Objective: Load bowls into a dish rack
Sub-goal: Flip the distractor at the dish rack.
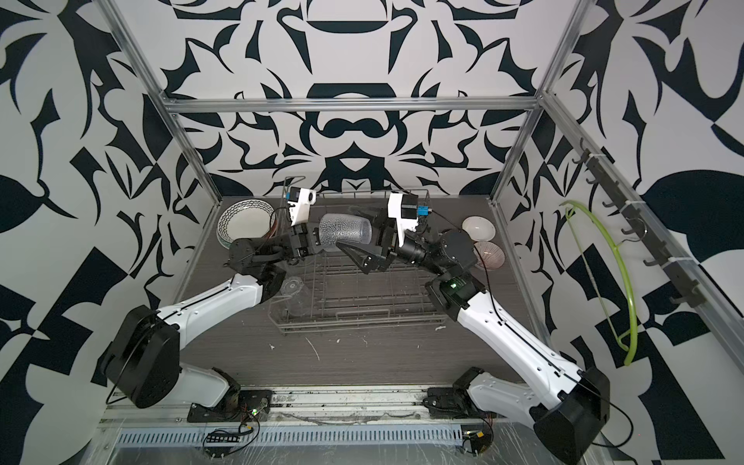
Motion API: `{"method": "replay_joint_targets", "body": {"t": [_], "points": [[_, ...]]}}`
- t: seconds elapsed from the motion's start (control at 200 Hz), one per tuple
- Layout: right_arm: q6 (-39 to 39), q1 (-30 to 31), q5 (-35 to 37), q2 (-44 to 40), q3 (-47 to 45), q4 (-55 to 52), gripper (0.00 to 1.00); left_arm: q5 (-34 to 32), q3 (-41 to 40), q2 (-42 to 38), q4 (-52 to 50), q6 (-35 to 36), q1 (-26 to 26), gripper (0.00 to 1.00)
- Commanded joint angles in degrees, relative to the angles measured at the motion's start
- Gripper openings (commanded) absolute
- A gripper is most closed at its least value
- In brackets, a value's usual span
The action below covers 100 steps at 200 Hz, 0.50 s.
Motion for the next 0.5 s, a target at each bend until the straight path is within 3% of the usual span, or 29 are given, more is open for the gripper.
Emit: {"method": "replay_joint_targets", "body": {"t": [0.0,0.335,0.495], "points": [[1.34,-0.16,-1.04,0.45,1.21,3.88,0.91,0.48,1.71,0.11,2.54,0.81,-0.21,0.00],[3.33,-0.16,-1.62,2.77,1.70,7.25,0.87,0.39,2.27,1.12,2.54,0.59,-0.51,0.00],[3.59,-0.30,-4.04,3.68,3.09,7.05,0.71,0.46,2.24,1.11,2.52,0.79,-0.48,0.00]]}}
